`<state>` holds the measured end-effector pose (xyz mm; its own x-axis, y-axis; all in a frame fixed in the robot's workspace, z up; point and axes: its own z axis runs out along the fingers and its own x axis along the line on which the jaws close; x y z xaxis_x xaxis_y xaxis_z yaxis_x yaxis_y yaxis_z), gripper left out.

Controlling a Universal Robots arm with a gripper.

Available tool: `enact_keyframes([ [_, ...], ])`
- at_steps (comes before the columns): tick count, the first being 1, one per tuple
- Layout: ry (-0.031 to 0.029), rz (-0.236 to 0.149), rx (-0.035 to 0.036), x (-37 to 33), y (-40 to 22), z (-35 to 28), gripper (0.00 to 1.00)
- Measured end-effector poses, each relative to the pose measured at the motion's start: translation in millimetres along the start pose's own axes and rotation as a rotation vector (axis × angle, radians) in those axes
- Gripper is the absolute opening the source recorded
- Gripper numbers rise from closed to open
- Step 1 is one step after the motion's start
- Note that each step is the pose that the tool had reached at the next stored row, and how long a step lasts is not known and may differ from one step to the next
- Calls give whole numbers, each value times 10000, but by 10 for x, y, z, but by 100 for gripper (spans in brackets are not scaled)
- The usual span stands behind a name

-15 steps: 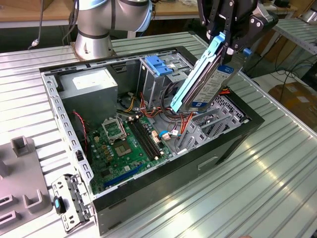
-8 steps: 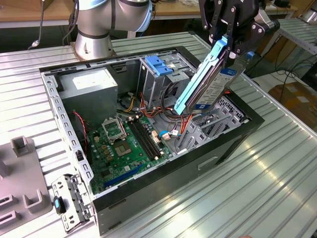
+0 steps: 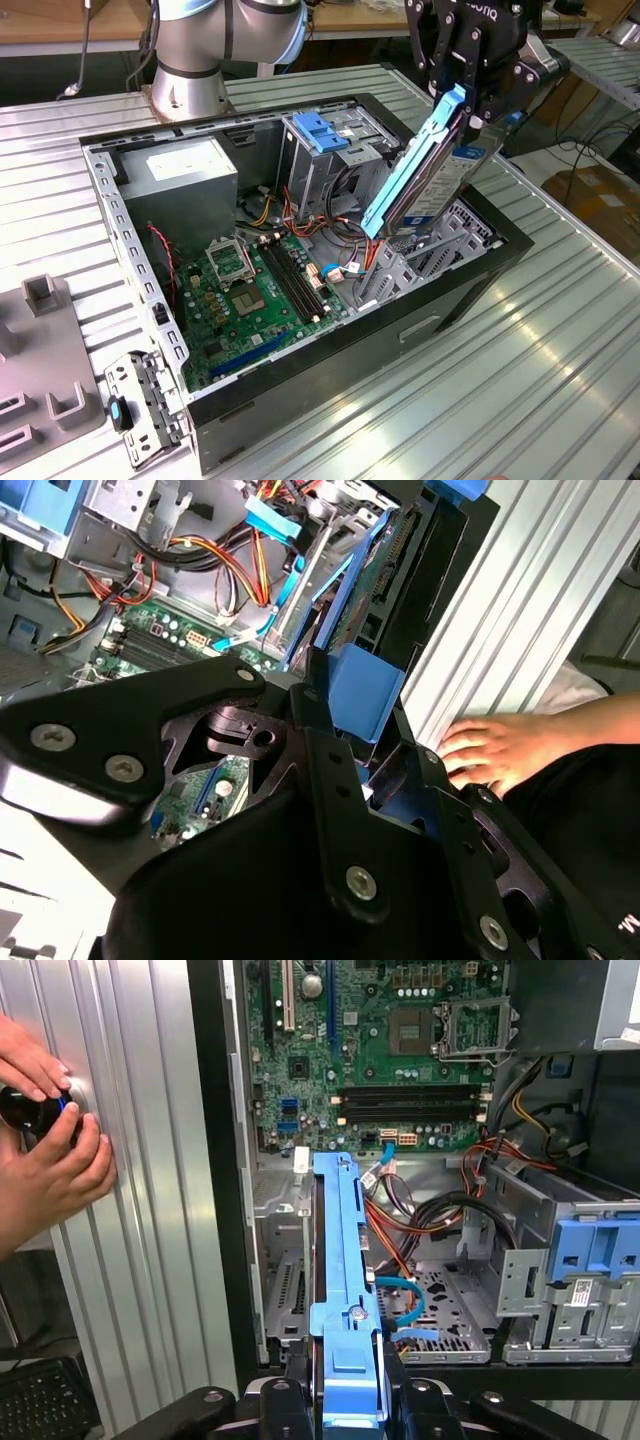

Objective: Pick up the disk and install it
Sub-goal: 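Insert the disk into the insertion slot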

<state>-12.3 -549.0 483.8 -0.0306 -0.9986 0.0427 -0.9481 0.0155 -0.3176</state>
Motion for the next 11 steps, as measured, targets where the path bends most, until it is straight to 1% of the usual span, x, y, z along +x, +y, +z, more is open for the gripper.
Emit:
enact_keyframes([
  [2,0,3,48,15,9,25,37],
  [3,-1,4,92,26,14,42,37],
  [5,0,11,215,29,22,64,37],
  [6,-2,13,265,29,23,68,37],
  [8,-7,23,451,29,27,81,37],
  [11,-9,31,617,28,32,95,37],
])
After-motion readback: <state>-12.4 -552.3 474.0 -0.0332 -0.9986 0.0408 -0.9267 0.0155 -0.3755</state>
